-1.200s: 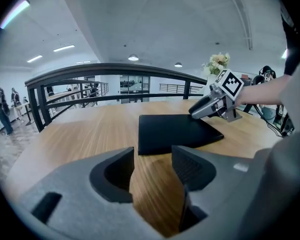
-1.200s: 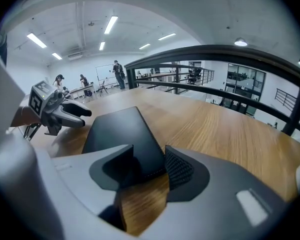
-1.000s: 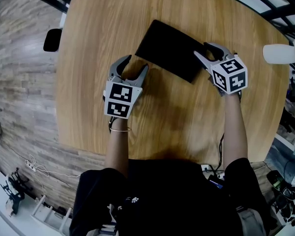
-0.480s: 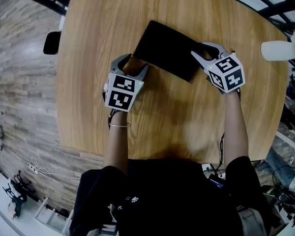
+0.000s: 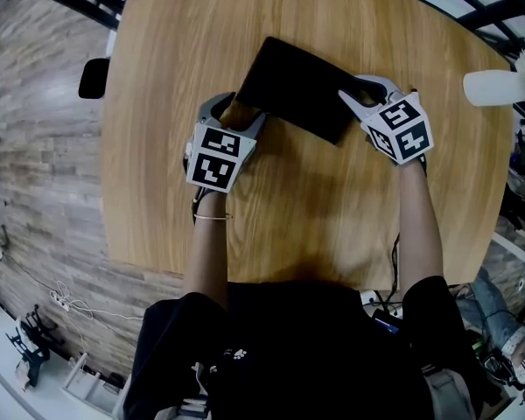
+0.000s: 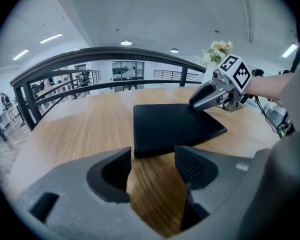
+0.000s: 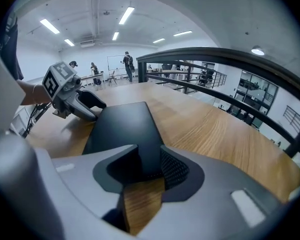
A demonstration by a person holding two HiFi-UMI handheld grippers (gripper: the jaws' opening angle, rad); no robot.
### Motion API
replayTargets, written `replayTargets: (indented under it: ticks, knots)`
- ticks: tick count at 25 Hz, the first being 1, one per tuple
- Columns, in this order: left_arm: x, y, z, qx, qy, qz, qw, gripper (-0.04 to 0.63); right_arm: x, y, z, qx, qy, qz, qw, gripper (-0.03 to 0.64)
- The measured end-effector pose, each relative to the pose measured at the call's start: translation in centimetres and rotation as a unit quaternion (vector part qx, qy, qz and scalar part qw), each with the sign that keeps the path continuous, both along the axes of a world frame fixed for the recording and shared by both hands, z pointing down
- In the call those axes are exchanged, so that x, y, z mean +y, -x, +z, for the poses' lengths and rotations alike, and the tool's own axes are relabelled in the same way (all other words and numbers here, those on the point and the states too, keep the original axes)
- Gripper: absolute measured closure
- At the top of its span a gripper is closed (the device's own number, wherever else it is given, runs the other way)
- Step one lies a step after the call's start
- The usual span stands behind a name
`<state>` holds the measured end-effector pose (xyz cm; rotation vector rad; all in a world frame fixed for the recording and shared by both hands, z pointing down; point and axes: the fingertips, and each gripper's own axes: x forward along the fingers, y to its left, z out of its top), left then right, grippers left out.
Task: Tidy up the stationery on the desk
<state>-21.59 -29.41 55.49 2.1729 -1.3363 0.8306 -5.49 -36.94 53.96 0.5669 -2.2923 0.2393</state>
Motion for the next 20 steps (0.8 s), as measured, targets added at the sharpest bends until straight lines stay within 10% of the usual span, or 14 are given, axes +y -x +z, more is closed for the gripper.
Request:
replayTargets:
  ticks: [8, 20]
  knots:
    - [-0.1, -0.1, 0.1, 0.000, 0.000, 0.002, 1.0000, 0.336, -1.2, -0.7, 0.2, -0.018, 0.015, 0.012, 1.000, 0.370]
    - [-0.2, -0.2, 0.1, -0.003, -0.003, 0.011, 0.9999, 0.350, -0.4, -0.9, 0.6, -0.052, 0.084, 0.024, 0.995, 0.405]
